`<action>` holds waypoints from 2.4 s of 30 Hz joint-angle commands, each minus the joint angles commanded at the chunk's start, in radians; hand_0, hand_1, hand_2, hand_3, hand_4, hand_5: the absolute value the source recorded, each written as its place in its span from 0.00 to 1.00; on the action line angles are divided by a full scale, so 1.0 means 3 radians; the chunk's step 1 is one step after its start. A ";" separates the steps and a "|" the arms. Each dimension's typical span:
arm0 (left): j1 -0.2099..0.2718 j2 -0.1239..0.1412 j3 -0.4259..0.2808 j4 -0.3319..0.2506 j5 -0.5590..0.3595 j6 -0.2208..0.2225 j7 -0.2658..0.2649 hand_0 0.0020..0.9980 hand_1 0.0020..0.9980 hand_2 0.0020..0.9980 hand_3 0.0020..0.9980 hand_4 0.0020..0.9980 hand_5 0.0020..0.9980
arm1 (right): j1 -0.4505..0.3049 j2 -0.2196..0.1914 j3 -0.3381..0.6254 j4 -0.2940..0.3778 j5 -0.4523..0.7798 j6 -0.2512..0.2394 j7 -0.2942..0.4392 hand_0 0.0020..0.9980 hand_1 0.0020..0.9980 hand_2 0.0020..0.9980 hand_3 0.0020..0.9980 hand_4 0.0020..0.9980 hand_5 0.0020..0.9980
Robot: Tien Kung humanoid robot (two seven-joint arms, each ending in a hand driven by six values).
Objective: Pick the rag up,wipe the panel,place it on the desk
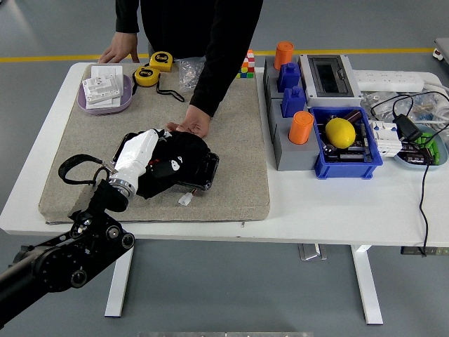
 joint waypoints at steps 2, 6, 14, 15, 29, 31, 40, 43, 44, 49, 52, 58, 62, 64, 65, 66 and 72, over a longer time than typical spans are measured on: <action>0.0012 0.0005 -0.0044 0.0018 0.0016 0.0014 0.0008 0.25 0.14 0.52 0.44 0.12 0.00 | -0.0004 0.0001 0.0005 0.0000 -0.0004 0.0000 -0.0002 0.74 0.65 0.70 0.61 1.00 0.55; 0.0039 0.0026 -0.0121 0.0055 0.0051 0.0042 0.0024 0.25 0.14 0.52 0.44 0.13 0.00 | -0.0010 0.0002 0.0016 0.0004 -0.0011 -0.0003 -0.0005 0.74 0.65 0.70 0.61 1.00 0.55; 0.0097 0.0088 -0.0298 0.0117 0.0110 0.0070 0.0039 0.25 0.14 0.52 0.44 0.13 0.00 | -0.0017 0.0001 0.0020 0.0010 -0.0012 -0.0011 -0.0007 0.74 0.65 0.70 0.61 1.00 0.55; 0.0103 0.0093 -0.0319 0.0122 0.0120 0.0076 0.0041 0.25 0.14 0.52 0.44 0.13 0.00 | -0.0018 0.0001 0.0017 0.0010 -0.0011 -0.0012 -0.0007 0.74 0.65 0.70 0.61 1.00 0.55; 0.0159 0.0185 -0.0640 0.0215 0.0240 0.0118 0.0078 0.24 0.14 0.51 0.44 0.12 0.00 | -0.0022 -0.0001 0.0045 0.0018 -0.0025 -0.0019 -0.0009 0.74 0.65 0.70 0.62 1.00 0.55; 0.0166 0.0194 -0.0655 0.0224 0.0239 0.0122 0.0076 0.24 0.14 0.51 0.44 0.12 0.00 | -0.0023 -0.0001 0.0047 0.0019 -0.0031 -0.0017 -0.0011 0.74 0.65 0.70 0.62 1.00 0.55; 0.0177 0.0210 -0.0646 0.0236 0.0231 0.0121 0.0086 0.24 0.14 0.51 0.44 0.13 0.00 | -0.0018 -0.0003 0.0055 0.0021 -0.0032 -0.0017 -0.0009 0.74 0.65 0.70 0.62 1.00 0.56; 0.0173 0.0202 -0.0615 0.0225 0.0233 0.0121 0.0088 0.24 0.14 0.51 0.44 0.14 0.00 | -0.0015 -0.0006 0.0046 0.0020 -0.0023 -0.0016 -0.0007 0.74 0.65 0.70 0.62 1.00 0.56; 0.0173 0.0198 -0.0612 0.0222 0.0231 0.0120 0.0091 0.24 0.14 0.51 0.44 0.14 0.00 | -0.0014 -0.0007 0.0042 0.0021 -0.0023 -0.0015 -0.0008 0.74 0.65 0.70 0.62 1.00 0.56; 0.0140 0.0174 -0.0532 0.0150 0.0261 0.0104 0.0121 0.24 0.14 0.51 0.44 0.14 0.00 | -0.0010 -0.0006 0.0043 0.0018 -0.0019 -0.0014 -0.0004 0.74 0.65 0.70 0.62 1.00 0.56; 0.0107 0.0156 -0.0470 0.0120 0.0263 0.0097 0.0141 0.24 0.14 0.51 0.44 0.14 0.00 | -0.0007 -0.0007 0.0042 0.0014 -0.0015 -0.0012 -0.0001 0.74 0.65 0.70 0.62 1.00 0.56; 0.0052 0.0118 -0.0267 0.0048 0.0265 0.0068 0.0189 0.24 0.14 0.51 0.44 0.15 0.00 | -0.0001 -0.0011 0.0039 0.0012 -0.0011 -0.0007 0.0002 0.74 0.65 0.70 0.62 1.00 0.56; 0.0038 0.0115 -0.0107 -0.0041 0.0278 0.0055 0.0221 0.24 0.14 0.51 0.44 0.15 0.00 | -0.0002 -0.0010 0.0044 0.0007 -0.0016 -0.0002 0.0001 0.74 0.65 0.70 0.62 1.00 0.56; 0.0027 0.0110 -0.0022 -0.0075 0.0268 0.0053 0.0229 0.24 0.14 0.51 0.44 0.15 0.00 | 0.0000 -0.0009 0.0043 0.0006 -0.0016 -0.0001 0.0002 0.74 0.65 0.70 0.62 1.00 0.56; 0.0021 0.0107 0.0016 -0.0088 0.0262 0.0052 0.0232 0.24 0.14 0.51 0.44 0.15 0.00 | 0.0001 -0.0009 0.0042 0.0005 -0.0015 -0.0001 0.0002 0.74 0.65 0.70 0.62 1.00 0.56; 0.0014 0.0105 0.0052 -0.0099 0.0255 0.0050 0.0236 0.24 0.14 0.51 0.45 0.16 0.00 | 0.0001 -0.0009 0.0041 0.0006 -0.0011 -0.0001 0.0005 0.74 0.65 0.70 0.62 1.00 0.56; -0.0024 0.0092 0.0261 -0.0211 0.0253 0.0037 0.0265 0.24 0.14 0.52 0.45 0.16 0.00 | 0.0006 -0.0012 0.0030 0.0003 -0.0003 0.0000 0.0005 0.74 0.65 0.70 0.62 1.00 0.57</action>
